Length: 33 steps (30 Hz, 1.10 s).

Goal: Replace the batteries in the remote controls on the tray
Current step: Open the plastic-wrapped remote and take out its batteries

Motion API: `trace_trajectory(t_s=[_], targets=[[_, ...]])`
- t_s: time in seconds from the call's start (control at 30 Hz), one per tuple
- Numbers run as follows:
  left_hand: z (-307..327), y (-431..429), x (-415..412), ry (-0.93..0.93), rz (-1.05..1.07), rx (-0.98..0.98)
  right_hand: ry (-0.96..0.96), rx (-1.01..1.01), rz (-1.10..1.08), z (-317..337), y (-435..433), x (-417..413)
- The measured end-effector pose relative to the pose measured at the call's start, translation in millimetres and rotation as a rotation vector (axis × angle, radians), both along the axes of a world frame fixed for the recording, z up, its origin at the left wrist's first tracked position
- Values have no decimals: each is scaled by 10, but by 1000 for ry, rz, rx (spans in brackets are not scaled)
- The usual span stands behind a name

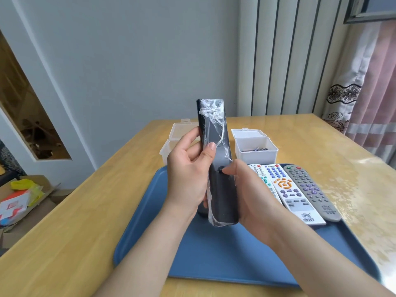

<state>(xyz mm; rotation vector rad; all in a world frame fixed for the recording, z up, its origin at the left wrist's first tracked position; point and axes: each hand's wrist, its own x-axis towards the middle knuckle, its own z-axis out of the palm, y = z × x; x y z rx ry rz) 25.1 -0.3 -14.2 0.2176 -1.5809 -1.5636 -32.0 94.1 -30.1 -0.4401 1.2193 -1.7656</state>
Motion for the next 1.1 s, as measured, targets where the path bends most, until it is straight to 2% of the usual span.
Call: trace_trajectory(t_s=[0.2,0.37,0.5,0.6,0.67,0.73,0.8,0.87,0.97,1.0,1.1], targets=[[-88,171,-51,78,35,-95,-43,88,56,-2,25,-30],[-120,166,-71,123,133,-136,-68,24,202,112,81,8],[-147,18,-79,36,240,-221,-72,-2,284,81,88,15],[-146,-23,-67,-93,292,-341,-81,-18,259,71,73,7],[-118,-63,-20,-183,314,-553,-97,-60,236,103,87,-37],[-87,-85,30,-278,274,-777,-112,-110,203,135,124,-119],[-66,-89,47,-337,204,-842,-127,-146,154,164,173,-202],[-54,-72,46,-326,127,-752,-126,-161,92,177,207,-260],[52,-36,84,-206,-131,-349,-111,-164,-7,128,190,-319],[101,-56,127,-191,-183,-287,-94,-158,-51,109,175,-334],[196,-135,262,-384,-409,-354,-18,-112,-222,66,170,-414]])
